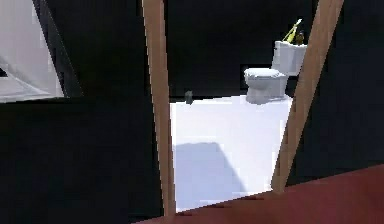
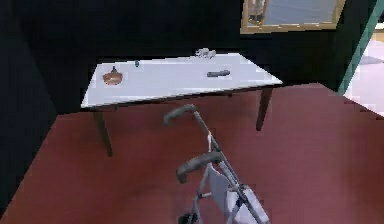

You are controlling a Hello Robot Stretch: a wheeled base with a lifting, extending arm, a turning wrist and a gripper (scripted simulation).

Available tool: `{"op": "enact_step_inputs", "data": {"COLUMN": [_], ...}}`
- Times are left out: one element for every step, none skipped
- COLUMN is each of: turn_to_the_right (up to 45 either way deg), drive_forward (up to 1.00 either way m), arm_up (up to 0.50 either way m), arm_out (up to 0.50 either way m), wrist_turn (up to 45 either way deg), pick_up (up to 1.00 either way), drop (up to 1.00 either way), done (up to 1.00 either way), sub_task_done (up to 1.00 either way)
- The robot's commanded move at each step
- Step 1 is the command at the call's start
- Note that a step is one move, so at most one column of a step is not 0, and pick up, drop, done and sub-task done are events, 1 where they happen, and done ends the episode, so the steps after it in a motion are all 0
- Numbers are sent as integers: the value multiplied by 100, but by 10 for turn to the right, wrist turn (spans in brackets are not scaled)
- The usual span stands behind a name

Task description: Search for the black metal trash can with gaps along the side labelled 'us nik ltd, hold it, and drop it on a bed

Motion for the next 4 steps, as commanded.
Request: {"op": "enact_step_inputs", "data": {"turn_to_the_right": [240,0,450,180], "drive_forward": [0,45,0,0], "arm_up": [0,0,0,0], "arm_out": [0,0,0,0], "wrist_turn": [0,0,0,0], "pick_up": [0,0,0,0], "drop": [0,0,0,0], "done": [0,0,0,0], "sub_task_done": [0,0,0,0]}}
